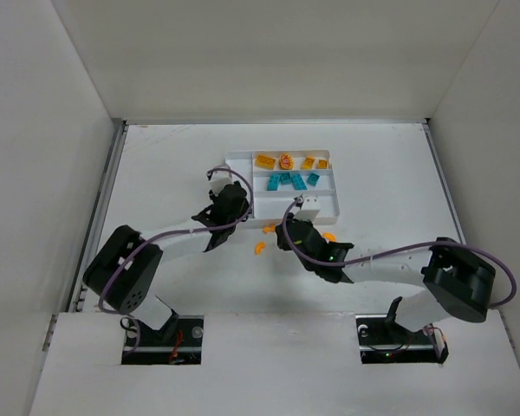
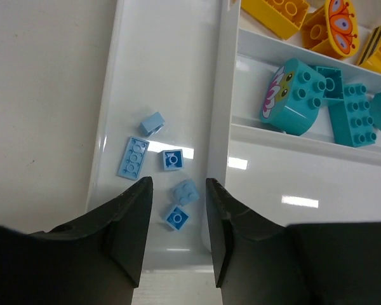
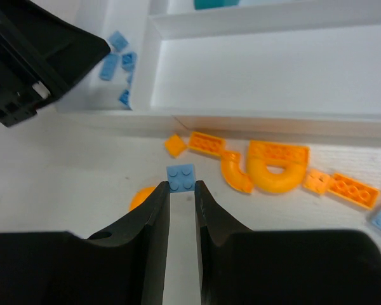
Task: Sort the legos into containers by color
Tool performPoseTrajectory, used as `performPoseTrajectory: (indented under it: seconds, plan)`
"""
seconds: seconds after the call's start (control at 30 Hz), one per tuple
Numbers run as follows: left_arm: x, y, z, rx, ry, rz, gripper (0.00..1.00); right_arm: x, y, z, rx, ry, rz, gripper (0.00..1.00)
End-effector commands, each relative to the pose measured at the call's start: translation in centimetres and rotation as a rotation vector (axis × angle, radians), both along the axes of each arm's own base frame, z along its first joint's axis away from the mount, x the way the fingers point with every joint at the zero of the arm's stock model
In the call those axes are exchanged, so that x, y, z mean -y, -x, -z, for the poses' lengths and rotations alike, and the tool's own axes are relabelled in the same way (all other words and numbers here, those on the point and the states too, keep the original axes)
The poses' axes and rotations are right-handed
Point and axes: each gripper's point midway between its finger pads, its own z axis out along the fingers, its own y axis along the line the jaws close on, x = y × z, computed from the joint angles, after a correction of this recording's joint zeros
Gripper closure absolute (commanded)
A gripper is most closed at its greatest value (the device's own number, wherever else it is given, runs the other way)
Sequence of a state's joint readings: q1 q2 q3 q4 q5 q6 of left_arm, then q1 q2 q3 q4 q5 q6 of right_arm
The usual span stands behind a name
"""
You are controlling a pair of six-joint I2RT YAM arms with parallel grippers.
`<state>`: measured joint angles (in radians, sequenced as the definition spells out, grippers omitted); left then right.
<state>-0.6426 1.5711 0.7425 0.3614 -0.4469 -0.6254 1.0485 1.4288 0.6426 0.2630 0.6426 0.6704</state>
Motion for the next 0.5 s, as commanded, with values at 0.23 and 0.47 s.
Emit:
performPoseTrajectory:
  seconds: [0.23,0.47]
  plan:
    - [-5.9,4.0,-5.5,0.153,0.118,-0.108,0.63,-7.7,-3.4,-3.8,0.054,-0.109,-0.113,0.78]
    - [-9.3,7.9,-4.8,0.155,0.235,-0.182,0.65,-10.2,-6.9,-3.3,0.042,-0.134,-0.113,0.72]
